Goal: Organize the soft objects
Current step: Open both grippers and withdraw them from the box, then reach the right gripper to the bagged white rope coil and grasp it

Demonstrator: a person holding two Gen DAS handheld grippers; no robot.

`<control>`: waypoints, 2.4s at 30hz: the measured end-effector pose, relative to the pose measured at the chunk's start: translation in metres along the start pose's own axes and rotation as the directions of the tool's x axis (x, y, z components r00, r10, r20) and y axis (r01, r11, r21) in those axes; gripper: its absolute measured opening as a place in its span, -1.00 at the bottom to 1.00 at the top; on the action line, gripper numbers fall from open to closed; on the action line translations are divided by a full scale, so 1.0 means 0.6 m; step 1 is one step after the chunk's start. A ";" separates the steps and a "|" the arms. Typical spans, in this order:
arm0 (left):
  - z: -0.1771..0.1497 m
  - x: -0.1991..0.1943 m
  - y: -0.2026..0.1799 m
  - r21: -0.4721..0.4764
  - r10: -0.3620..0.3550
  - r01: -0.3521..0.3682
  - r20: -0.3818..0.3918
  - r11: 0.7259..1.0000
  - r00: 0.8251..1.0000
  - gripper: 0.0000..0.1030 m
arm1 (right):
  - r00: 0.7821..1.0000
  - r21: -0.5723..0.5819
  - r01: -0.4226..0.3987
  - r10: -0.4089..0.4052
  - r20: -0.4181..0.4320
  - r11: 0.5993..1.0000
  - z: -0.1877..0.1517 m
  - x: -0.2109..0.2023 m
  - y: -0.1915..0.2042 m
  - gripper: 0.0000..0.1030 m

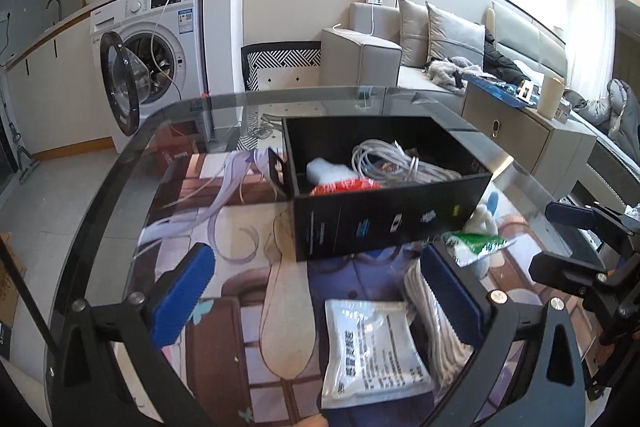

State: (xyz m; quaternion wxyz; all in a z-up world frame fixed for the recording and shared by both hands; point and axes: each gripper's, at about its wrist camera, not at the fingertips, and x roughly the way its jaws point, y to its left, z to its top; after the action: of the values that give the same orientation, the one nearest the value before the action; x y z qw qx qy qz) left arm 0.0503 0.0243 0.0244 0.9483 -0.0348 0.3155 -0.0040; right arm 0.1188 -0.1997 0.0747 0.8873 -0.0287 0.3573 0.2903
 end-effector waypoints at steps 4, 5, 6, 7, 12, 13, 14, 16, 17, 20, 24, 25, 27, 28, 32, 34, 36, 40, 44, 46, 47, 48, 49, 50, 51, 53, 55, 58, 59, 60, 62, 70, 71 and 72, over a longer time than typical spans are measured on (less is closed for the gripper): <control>-0.012 0.002 0.001 -0.004 0.005 -0.005 -0.016 1.000 1.000 1.00 | 1.000 0.010 0.005 -0.005 -0.019 1.000 -0.013 0.007 0.007 0.99; -0.014 0.003 0.002 -0.003 0.002 -0.002 -0.019 1.000 1.000 1.00 | 1.000 0.019 0.004 -0.003 -0.028 1.000 -0.015 0.010 0.007 0.99; -0.017 0.004 0.004 -0.003 0.002 -0.002 -0.023 1.000 1.000 1.00 | 0.999 0.027 0.004 -0.003 -0.033 1.000 -0.016 0.011 0.006 0.99; -0.019 0.004 0.006 -0.003 0.002 -0.002 -0.025 1.000 1.000 1.00 | 0.999 0.046 0.013 -0.011 -0.037 0.999 -0.017 0.012 0.004 0.99; -0.023 0.005 0.016 -0.016 -0.001 0.000 -0.043 1.000 0.999 1.00 | 0.998 0.099 0.031 -0.025 -0.061 0.995 -0.021 0.016 -0.007 0.99; -0.024 0.004 0.017 -0.017 0.001 -0.001 -0.041 1.000 0.999 1.00 | 0.998 0.105 0.027 -0.021 -0.064 0.994 -0.022 0.016 -0.006 0.99; -0.025 0.003 0.020 -0.022 0.003 -0.004 -0.041 1.000 0.999 1.00 | 0.998 0.105 0.021 -0.014 -0.066 0.994 -0.022 0.016 -0.005 0.99; -0.026 0.003 0.023 -0.028 0.003 -0.004 -0.045 1.000 0.999 1.00 | 0.997 0.105 0.015 -0.008 -0.073 0.994 -0.025 0.019 0.001 0.99; -0.027 0.004 0.025 -0.032 0.003 -0.004 -0.049 0.999 0.999 1.00 | 0.997 0.101 0.018 -0.010 -0.078 0.995 -0.026 0.021 0.003 0.99; -0.032 0.005 0.029 -0.038 0.003 -0.005 -0.056 0.999 0.998 1.00 | 0.995 0.119 0.022 -0.011 -0.095 0.993 -0.030 0.029 0.007 0.99; -0.034 0.006 0.037 -0.056 0.003 -0.007 -0.064 0.998 0.998 1.00 | 0.994 0.144 0.001 0.015 -0.111 0.990 -0.036 0.043 0.014 0.99; -0.034 0.007 0.039 -0.062 0.002 -0.006 -0.065 0.998 0.998 1.00 | 0.993 0.138 -0.006 0.022 -0.118 0.990 -0.037 0.047 0.019 0.99; -0.033 0.008 0.041 -0.066 -0.001 -0.003 -0.064 0.998 0.998 1.00 | 0.992 0.136 -0.005 0.023 -0.126 0.991 -0.038 0.054 0.025 0.99; -0.034 0.008 0.042 -0.067 -0.002 -0.003 -0.065 0.998 0.998 1.00 | 0.991 0.136 -0.010 0.028 -0.131 0.991 -0.039 0.056 0.027 0.99; -0.034 0.009 0.045 -0.073 0.000 -0.005 -0.066 0.997 0.998 1.00 | 0.989 0.138 -0.010 0.030 -0.143 0.990 -0.042 0.070 0.040 0.99; -0.035 0.010 0.048 -0.077 -0.004 -0.002 -0.068 0.997 0.998 1.00 | 0.988 0.135 -0.005 0.026 -0.152 0.991 -0.044 0.077 0.048 0.99; -0.035 0.010 0.048 -0.074 -0.003 -0.002 -0.069 0.997 0.998 1.00 | 0.988 0.129 -0.001 0.022 -0.156 0.992 -0.045 0.082 0.052 0.99; -0.036 0.014 0.049 -0.066 -0.003 -0.002 -0.074 0.998 0.997 1.00 | 0.987 0.141 0.002 0.021 -0.161 0.990 -0.044 0.090 0.056 0.99; -0.037 0.017 0.052 -0.076 -0.003 -0.003 -0.074 0.997 0.997 1.00 | 0.987 0.142 0.011 0.012 -0.159 0.990 -0.040 0.098 0.063 0.99; -0.038 0.018 0.050 -0.077 -0.001 -0.005 -0.078 0.997 0.997 1.00 | 0.985 0.112 0.045 -0.025 -0.169 0.993 -0.039 0.104 0.071 0.99; -0.038 0.018 0.050 -0.075 0.000 -0.005 -0.078 0.997 0.997 1.00 | 0.984 0.094 0.060 -0.043 -0.175 0.994 -0.040 0.107 0.074 0.99; -0.038 0.018 0.049 -0.074 0.000 -0.005 -0.079 0.997 0.997 1.00 | 0.982 0.084 0.070 -0.054 -0.180 0.994 -0.042 0.109 0.074 0.99; -0.038 0.018 0.049 -0.072 -0.001 -0.005 -0.079 0.997 0.997 1.00 | 0.980 0.072 0.081 -0.066 -0.187 0.994 -0.043 0.111 0.074 0.99; -0.038 0.018 0.049 -0.071 -0.002 -0.004 -0.081 0.998 0.997 1.00 | 0.980 0.070 0.083 -0.069 -0.188 0.994 -0.044 0.112 0.074 0.99; -0.038 0.018 0.048 -0.069 -0.002 -0.004 -0.084 0.998 0.996 1.00 | 0.980 0.069 0.086 -0.072 -0.187 0.994 -0.045 0.110 0.071 0.99; -0.038 0.017 0.047 -0.068 -0.005 -0.001 -0.084 0.998 0.996 1.00 | 0.978 0.064 0.091 -0.077 -0.194 0.994 -0.046 0.109 0.067 0.99; -0.039 0.016 0.044 -0.064 -0.010 0.005 -0.087 0.998 0.996 1.00 | 0.975 0.046 0.102 -0.091 -0.201 0.994 -0.048 0.108 0.063 0.99; -0.039 0.016 0.039 -0.052 -0.016 0.012 -0.092 0.999 0.996 1.00 | 0.974 0.017 0.098 -0.092 -0.205 0.995 -0.049 0.102 0.058 0.99; -0.039 0.016 0.038 -0.049 -0.015 0.011 -0.094 0.999 0.995 1.00 | 0.974 0.007 0.095 -0.091 -0.208 0.995 -0.049 0.101 0.058 0.99; -0.039 0.016 0.038 -0.048 -0.015 0.011 -0.095 0.999 0.995 1.00 | 0.973 0.001 0.093 -0.090 -0.210 0.996 -0.050 0.100 0.057 0.99; -0.039 0.016 0.037 -0.049 -0.015 0.010 -0.098 0.999 0.995 1.00 | 0.974 -0.016 0.080 -0.082 -0.213 0.997 -0.052 0.099 0.057 0.99; -0.038 0.015 0.037 -0.054 -0.017 0.012 -0.095 0.998 0.995 1.00 | 0.976 -0.083 0.046 -0.062 -0.210 0.996 -0.057 0.096 0.073 0.99; -0.038 0.015 0.036 -0.051 -0.018 0.013 -0.097 0.999 0.995 1.00 | 0.976 -0.083 0.040 -0.057 -0.209 0.996 -0.057 0.097 0.076 0.99; -0.038 0.015 0.036 -0.049 -0.019 0.014 -0.098 0.999 0.995 1.00 | 0.977 -0.084 0.034 -0.051 -0.207 0.996 -0.058 0.098 0.076 0.97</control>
State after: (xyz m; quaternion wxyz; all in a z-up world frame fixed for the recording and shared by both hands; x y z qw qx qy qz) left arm 0.0438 0.0441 -0.0005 0.9304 -0.0602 0.3616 -0.0057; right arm 0.1066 -0.1417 0.0179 0.8490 -0.1022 0.4359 0.2806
